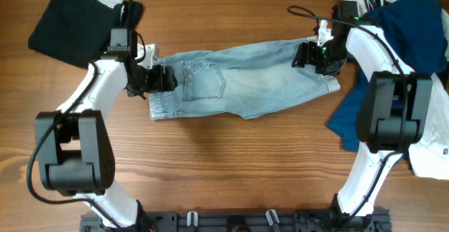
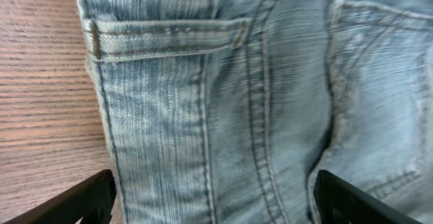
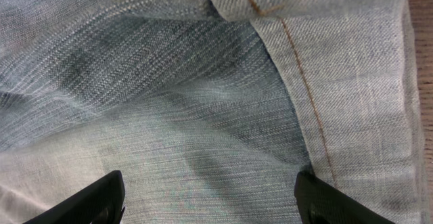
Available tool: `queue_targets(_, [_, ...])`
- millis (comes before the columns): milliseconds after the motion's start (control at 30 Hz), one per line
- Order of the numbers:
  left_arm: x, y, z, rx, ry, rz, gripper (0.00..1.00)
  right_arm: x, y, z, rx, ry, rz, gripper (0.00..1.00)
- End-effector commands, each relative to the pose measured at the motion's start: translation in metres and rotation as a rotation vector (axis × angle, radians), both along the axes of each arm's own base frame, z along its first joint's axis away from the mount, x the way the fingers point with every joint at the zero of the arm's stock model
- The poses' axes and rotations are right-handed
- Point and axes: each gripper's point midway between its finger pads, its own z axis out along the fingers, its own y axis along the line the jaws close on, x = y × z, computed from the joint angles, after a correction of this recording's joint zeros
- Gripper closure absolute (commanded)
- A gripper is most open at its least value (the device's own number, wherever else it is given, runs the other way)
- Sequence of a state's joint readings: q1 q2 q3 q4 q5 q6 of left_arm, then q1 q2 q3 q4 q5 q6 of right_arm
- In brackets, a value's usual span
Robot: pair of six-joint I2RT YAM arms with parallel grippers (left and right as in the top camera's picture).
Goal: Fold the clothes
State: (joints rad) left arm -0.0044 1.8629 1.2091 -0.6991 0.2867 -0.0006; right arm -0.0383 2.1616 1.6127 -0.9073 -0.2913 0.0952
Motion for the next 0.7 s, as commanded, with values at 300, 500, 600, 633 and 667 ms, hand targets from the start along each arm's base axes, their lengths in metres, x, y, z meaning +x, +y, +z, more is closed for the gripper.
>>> queue_targets(300, [-0.017, -0.019, -0.042, -0.059, 0.111, -0.046, 0.46, -0.001, 0.005, -0.008, 0.026, 0.013, -0.002, 0.21])
queue_targets(500, [-0.019, -0.035, -0.046, -0.048, 0.115, -0.030, 0.96, 0.007, 0.013, -0.003, 0.075, -0.022, 0.004, 0.23])
queue_targets(600, [-0.014, -0.008, -0.038, 0.029, 0.119, 0.051, 0.96, 0.019, 0.018, 0.012, 0.107, -0.066, 0.018, 0.27])
queue_targets(633, [-0.013, 0.002, -0.030, 0.050, 0.118, 0.072, 0.96, 0.022, 0.019, 0.018, 0.110, -0.082, 0.025, 0.27])
queue_targets(667, [-0.010, 0.016, -0.017, 0.077, 0.110, 0.103, 0.96, 0.026, 0.021, 0.024, 0.124, -0.100, 0.039, 0.27])
